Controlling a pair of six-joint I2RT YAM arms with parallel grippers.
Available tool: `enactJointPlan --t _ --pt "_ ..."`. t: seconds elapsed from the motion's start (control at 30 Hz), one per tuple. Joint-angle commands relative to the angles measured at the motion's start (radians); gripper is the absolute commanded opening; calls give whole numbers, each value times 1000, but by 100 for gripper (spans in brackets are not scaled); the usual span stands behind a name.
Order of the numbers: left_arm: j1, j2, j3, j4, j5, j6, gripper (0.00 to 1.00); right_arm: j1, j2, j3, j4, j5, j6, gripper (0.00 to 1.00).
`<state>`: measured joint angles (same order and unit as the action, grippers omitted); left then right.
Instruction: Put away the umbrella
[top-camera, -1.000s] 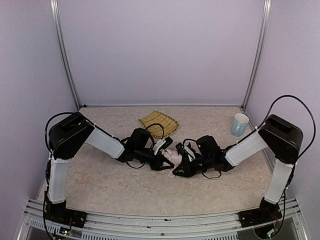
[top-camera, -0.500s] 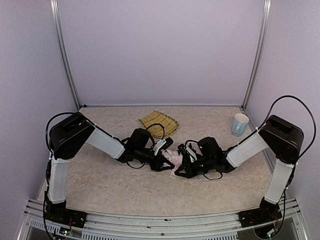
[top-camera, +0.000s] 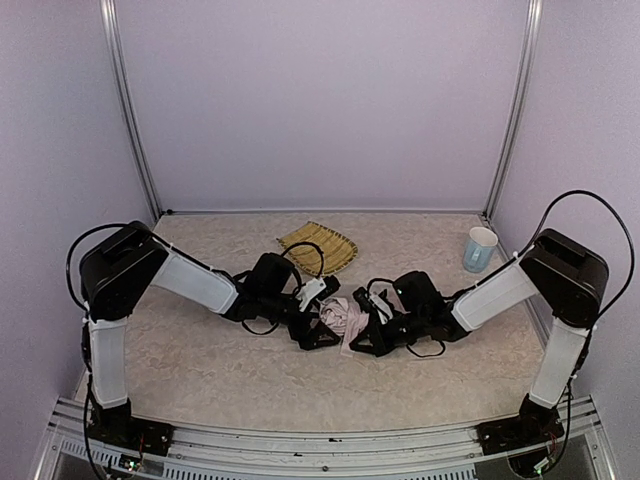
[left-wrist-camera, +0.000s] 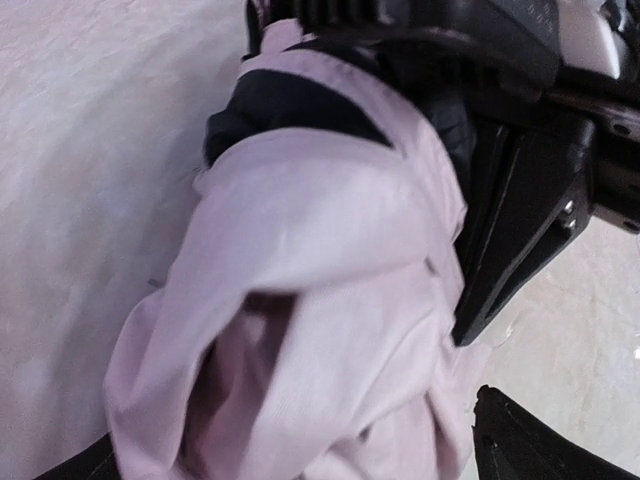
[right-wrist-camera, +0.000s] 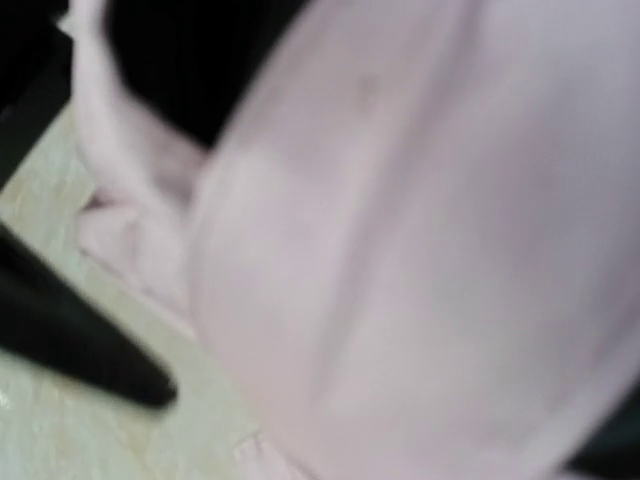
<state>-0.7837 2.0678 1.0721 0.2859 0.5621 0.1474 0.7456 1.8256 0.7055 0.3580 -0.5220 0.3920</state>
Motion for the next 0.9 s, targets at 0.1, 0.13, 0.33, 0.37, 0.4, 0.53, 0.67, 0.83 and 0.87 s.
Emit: enactJointPlan --t 0.1,0.13,0.33,0.37,0.4,0.53,0.67,0.83,0.87 --pt "6 -215 -110 -233 -341 36 99 -8 43 7 -107 57 -26 0" --pt "-2 -263 -124 -236 -385 38 99 -8 43 9 -111 61 -29 0" --pt "-28 -631 -252 96 -455 -81 99 -9 44 8 -104 51 -27 0" --pt "-24 -678 -294 223 -484 -160 99 -8 43 7 -103 53 -26 0" --pt "-16 -712 -339 351 -512 -223 99 -8 43 6 -101 54 -26 0" --pt "-41 -676 -306 482 -432 -108 80 -8 43 16 -102 52 -22 0" --pt "-190 -494 -182 182 -719 249 65 -7 34 20 -98 51 -23 0" --pt "-221 -336 -188 31 -559 475 85 -7 37 27 -116 54 -44 0" --pt "-224 -306 -145 -25 -548 487 87 -6 37 25 -116 54 -45 0"
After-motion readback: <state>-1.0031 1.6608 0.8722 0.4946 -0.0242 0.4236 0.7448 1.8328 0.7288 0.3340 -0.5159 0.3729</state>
